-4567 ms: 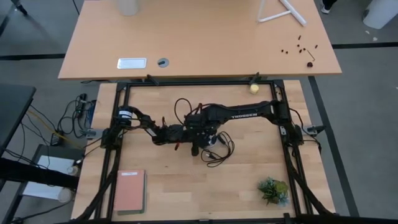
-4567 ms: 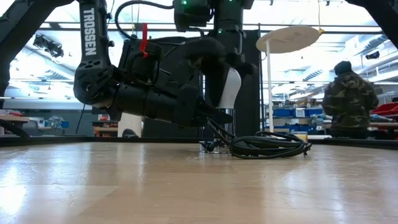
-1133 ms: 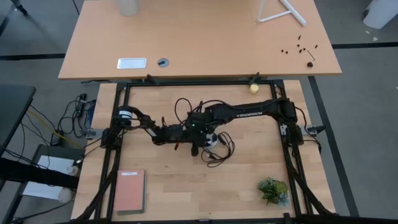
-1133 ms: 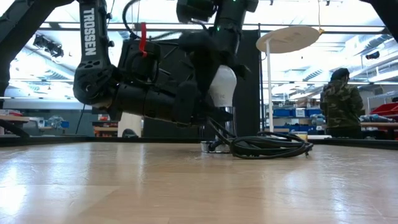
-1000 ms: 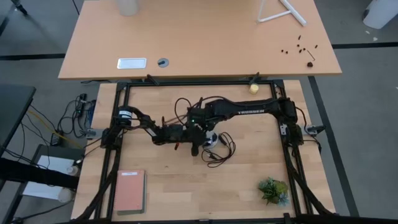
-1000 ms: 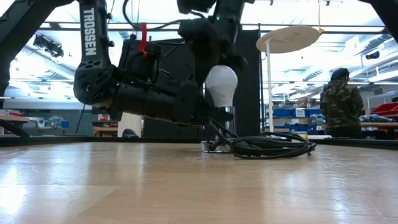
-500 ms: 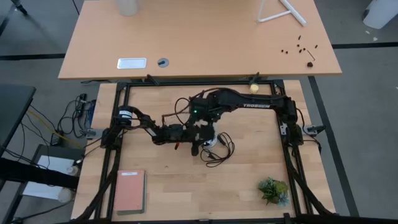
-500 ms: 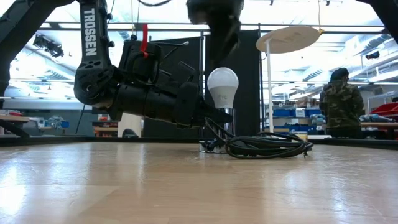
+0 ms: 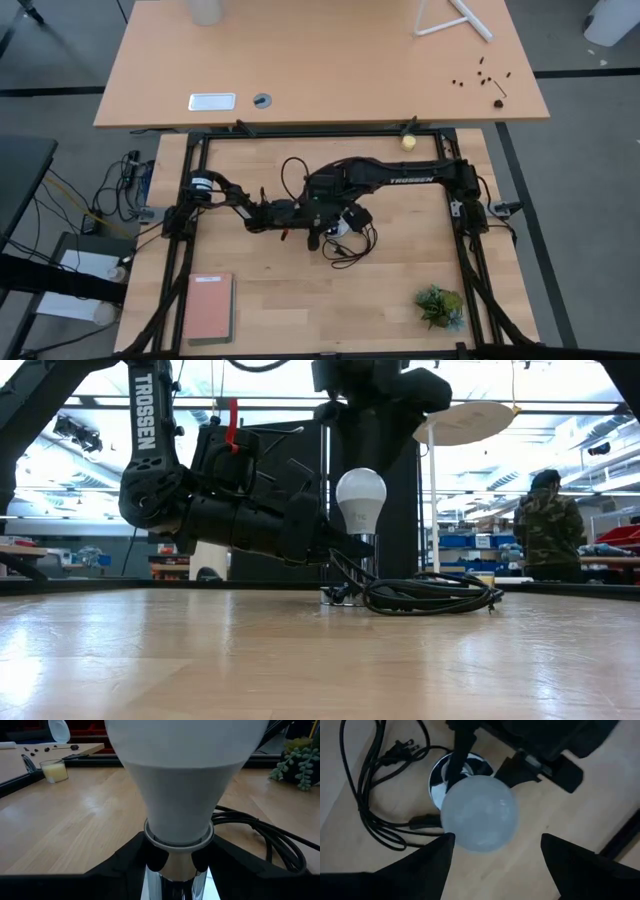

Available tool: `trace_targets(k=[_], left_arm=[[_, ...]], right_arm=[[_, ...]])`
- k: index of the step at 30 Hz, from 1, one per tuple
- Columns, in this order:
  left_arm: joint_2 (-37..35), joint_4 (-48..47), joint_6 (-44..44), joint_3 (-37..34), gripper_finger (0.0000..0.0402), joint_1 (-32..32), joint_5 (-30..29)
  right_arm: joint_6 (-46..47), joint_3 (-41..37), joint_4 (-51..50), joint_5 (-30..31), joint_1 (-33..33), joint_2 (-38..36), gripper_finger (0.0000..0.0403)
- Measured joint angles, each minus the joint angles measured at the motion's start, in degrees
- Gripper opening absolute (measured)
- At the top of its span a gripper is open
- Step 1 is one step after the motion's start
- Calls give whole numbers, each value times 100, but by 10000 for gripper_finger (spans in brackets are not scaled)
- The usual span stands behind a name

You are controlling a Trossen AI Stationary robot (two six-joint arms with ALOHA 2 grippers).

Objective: Screw lightbulb
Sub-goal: Insert the white lightbulb into the silver lamp

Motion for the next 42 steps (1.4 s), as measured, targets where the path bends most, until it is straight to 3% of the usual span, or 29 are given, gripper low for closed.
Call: trace_targets(k=[6,20,34,42], left_arm=[[0,-2,9,0,190,0,0],[0,-6,13,0,190,0,15],[0,-85,149,4,190,-2,-35],[0,-94,122,4,190,-2,-44]], right_arm=[[559,-260,39,-40,-2,2,317],[1180,-319,471,-458,-7,131,398],[-223,-310,595,-807,-17,450,363],[-125,-319,614,-814,-68,594,320]])
